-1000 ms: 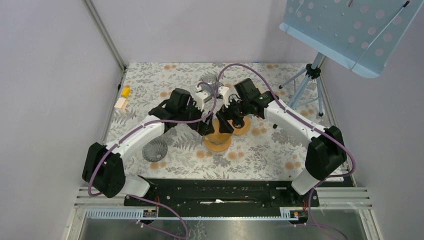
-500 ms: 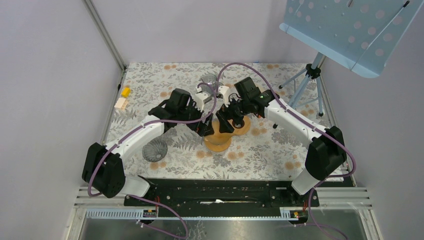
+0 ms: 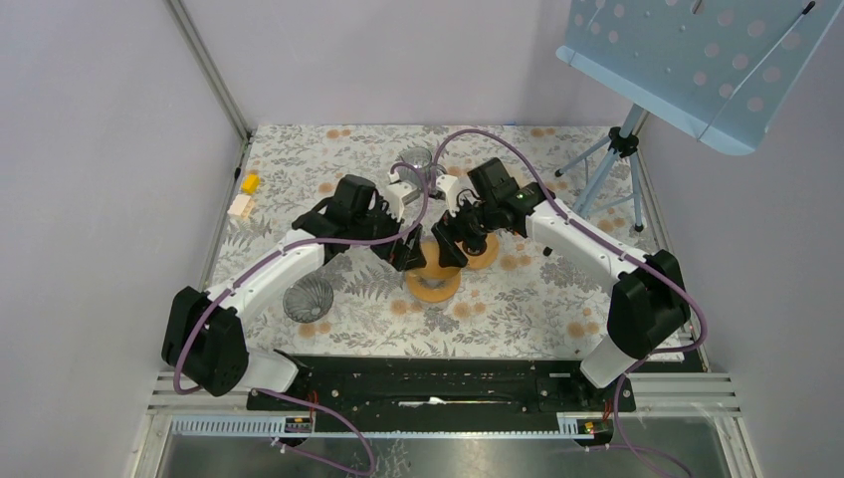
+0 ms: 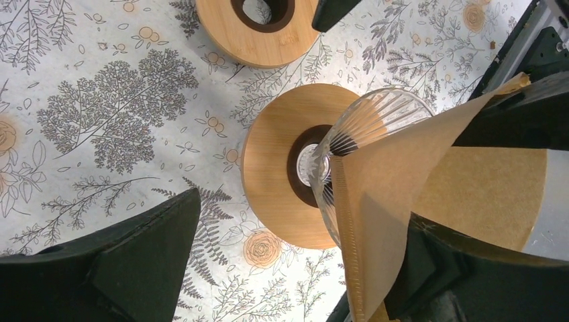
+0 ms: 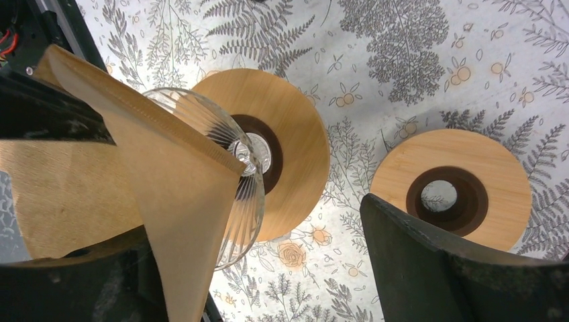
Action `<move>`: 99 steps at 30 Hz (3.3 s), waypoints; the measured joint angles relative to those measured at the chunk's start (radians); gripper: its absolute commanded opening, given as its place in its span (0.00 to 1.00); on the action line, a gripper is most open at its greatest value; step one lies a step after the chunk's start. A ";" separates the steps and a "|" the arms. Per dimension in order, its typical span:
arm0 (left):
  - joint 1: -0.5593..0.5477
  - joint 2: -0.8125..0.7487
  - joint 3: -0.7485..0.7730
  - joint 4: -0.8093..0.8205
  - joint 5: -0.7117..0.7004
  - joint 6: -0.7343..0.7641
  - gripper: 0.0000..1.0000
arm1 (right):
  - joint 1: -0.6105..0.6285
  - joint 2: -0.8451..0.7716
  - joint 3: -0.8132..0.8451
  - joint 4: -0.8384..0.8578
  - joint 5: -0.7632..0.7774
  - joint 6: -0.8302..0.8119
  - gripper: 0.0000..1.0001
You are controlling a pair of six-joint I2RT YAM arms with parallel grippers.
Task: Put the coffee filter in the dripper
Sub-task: Place the coffee filter in the coffee dripper.
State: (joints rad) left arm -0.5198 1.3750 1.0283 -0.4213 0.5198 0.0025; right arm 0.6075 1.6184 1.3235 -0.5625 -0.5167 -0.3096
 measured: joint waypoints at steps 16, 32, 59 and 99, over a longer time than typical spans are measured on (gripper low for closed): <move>0.033 -0.002 0.019 -0.003 0.103 -0.018 0.99 | 0.003 0.000 -0.051 0.034 0.019 0.000 0.87; 0.039 -0.004 0.026 -0.007 0.058 0.005 0.99 | 0.007 0.000 -0.058 0.026 0.029 -0.001 0.88; 0.036 0.061 0.008 0.024 0.044 0.031 0.99 | 0.035 0.021 -0.117 0.143 0.063 0.005 0.92; 0.034 0.018 0.033 -0.057 0.059 0.087 0.99 | 0.030 0.002 0.018 0.001 -0.023 -0.001 1.00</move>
State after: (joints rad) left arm -0.4854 1.3930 1.0611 -0.4786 0.5789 0.0891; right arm 0.6373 1.6207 1.3411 -0.5613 -0.5396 -0.3103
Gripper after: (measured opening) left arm 0.989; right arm 0.993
